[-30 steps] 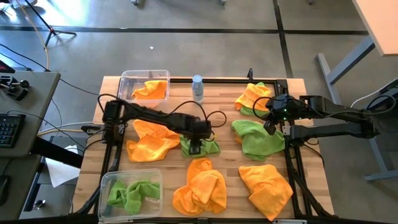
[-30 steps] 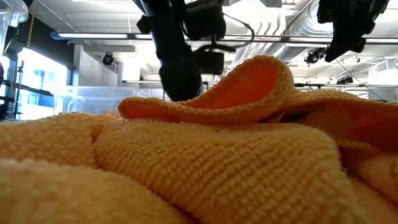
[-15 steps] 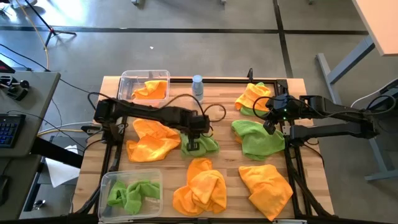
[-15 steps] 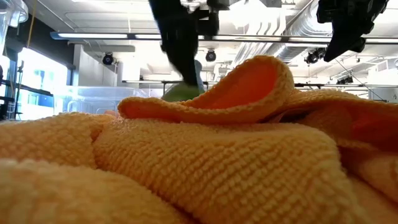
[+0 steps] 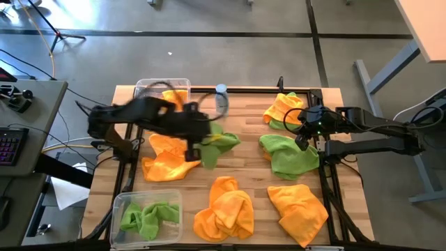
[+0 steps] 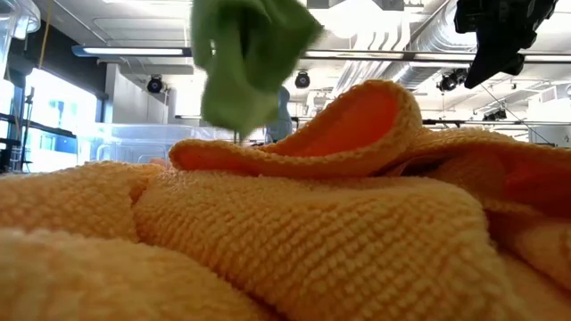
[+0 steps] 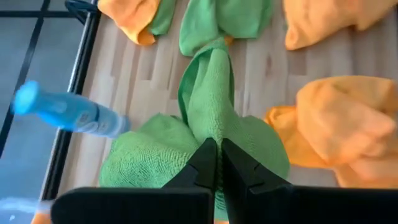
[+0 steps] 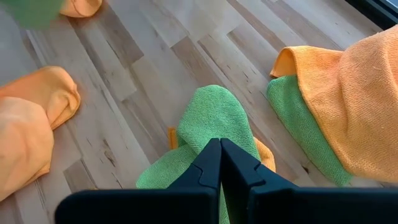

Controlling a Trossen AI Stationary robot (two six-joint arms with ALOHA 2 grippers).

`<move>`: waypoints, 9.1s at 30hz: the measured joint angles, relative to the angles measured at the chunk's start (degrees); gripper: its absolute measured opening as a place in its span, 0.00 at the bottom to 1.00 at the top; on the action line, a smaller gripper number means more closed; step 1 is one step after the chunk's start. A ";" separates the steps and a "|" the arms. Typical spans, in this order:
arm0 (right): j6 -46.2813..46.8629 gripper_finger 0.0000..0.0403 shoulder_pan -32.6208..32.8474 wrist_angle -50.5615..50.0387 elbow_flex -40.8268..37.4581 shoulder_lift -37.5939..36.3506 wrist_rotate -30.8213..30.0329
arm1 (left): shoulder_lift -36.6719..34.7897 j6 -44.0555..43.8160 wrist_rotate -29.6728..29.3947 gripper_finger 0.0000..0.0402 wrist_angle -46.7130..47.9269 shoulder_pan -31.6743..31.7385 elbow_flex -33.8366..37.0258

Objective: Sort microfiber towel by color & place in baskets
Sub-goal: Put the green microfiber towel into the bottom transparent bin, then put the yellow microfiber towel into the top transparent bin

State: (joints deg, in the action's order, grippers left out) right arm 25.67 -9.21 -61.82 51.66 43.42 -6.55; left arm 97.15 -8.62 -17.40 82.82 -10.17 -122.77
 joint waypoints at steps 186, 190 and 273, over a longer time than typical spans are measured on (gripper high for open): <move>38.39 0.00 31.87 17.07 0.02 14.08 -16.23 | -1.94 -5.25 11.89 0.00 0.76 -43.56 29.17; 37.72 0.00 31.87 17.07 0.00 14.08 -16.89 | -8.71 -13.17 -0.52 0.00 0.27 -42.74 29.17; 3.93 0.01 -29.52 7.02 0.02 17.11 -6.83 | -49.66 6.44 -14.12 0.00 -76.29 4.82 80.71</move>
State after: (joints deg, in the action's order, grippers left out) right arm 29.60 -38.73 -54.80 51.68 60.53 -13.37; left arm 47.49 -2.18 -31.52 6.52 -5.36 -42.06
